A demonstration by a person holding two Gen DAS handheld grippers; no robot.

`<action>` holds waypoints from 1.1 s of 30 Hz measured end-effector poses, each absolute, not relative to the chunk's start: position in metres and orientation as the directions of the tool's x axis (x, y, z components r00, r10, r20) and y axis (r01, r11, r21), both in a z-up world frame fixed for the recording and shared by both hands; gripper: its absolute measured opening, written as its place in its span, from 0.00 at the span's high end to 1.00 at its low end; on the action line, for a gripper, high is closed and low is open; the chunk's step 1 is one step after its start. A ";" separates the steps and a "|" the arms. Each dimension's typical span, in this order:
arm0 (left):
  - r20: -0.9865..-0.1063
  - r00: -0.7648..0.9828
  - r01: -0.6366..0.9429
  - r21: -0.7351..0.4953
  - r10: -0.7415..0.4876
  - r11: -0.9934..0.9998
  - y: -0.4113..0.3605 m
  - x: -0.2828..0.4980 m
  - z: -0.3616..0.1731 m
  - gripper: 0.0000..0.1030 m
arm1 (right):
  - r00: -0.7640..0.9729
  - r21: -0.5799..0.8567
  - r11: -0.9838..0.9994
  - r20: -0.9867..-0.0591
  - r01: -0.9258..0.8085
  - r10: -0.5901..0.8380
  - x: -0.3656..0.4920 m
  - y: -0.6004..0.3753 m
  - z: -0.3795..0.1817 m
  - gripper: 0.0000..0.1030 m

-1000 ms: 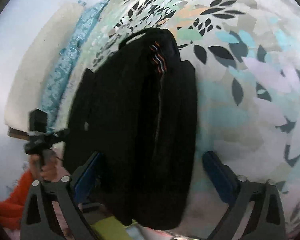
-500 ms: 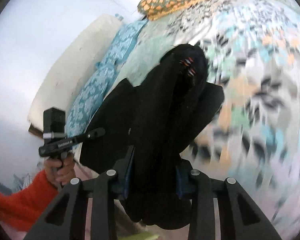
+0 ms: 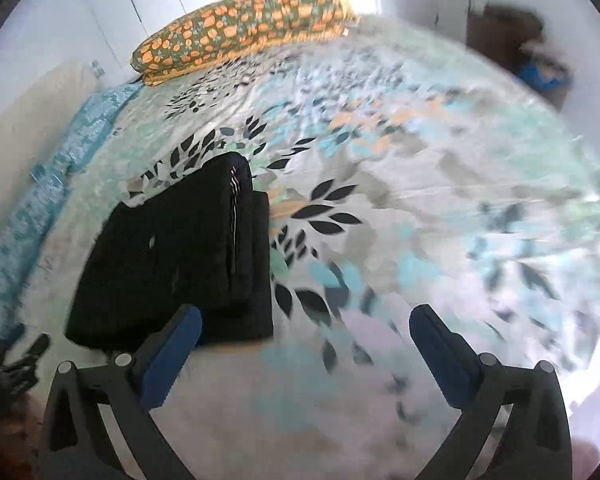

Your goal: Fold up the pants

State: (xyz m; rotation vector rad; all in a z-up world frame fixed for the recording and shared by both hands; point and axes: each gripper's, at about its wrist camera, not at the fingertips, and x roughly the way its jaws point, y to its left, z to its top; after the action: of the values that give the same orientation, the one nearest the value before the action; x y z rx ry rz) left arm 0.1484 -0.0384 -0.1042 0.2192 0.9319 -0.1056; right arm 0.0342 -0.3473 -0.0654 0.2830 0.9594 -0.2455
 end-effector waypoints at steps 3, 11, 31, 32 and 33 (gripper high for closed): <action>-0.806 0.592 0.185 0.128 -0.007 0.974 -0.044 0.138 -0.090 0.05 | 0.557 0.095 0.942 -0.824 0.320 -0.106 0.010 -0.316 -0.058 0.00; -0.786 0.614 0.064 0.138 0.070 0.988 -0.051 0.127 -0.051 0.05 | 0.639 -0.050 0.989 -0.759 0.140 -0.129 -0.010 -0.228 -0.032 0.00; -0.856 0.517 0.148 0.061 -0.024 0.987 -0.052 0.109 -0.057 0.05 | 0.633 -0.050 0.984 -0.760 0.168 -0.147 -0.020 -0.218 -0.035 0.00; -0.855 0.517 0.149 0.060 -0.026 0.987 -0.053 0.108 -0.057 0.05 | 0.631 -0.049 0.984 -0.762 0.169 -0.146 -0.019 -0.218 -0.035 0.00; -0.855 0.518 0.149 0.058 -0.028 0.987 -0.054 0.108 -0.058 0.05 | 0.631 -0.050 0.984 -0.762 0.168 -0.146 -0.019 -0.218 -0.036 0.00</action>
State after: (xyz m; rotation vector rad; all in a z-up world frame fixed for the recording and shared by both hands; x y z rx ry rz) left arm 0.1075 -0.0537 -0.0578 0.1298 1.0220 -0.1067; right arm -0.0192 -0.2181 -0.0356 0.0271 0.8699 -0.1802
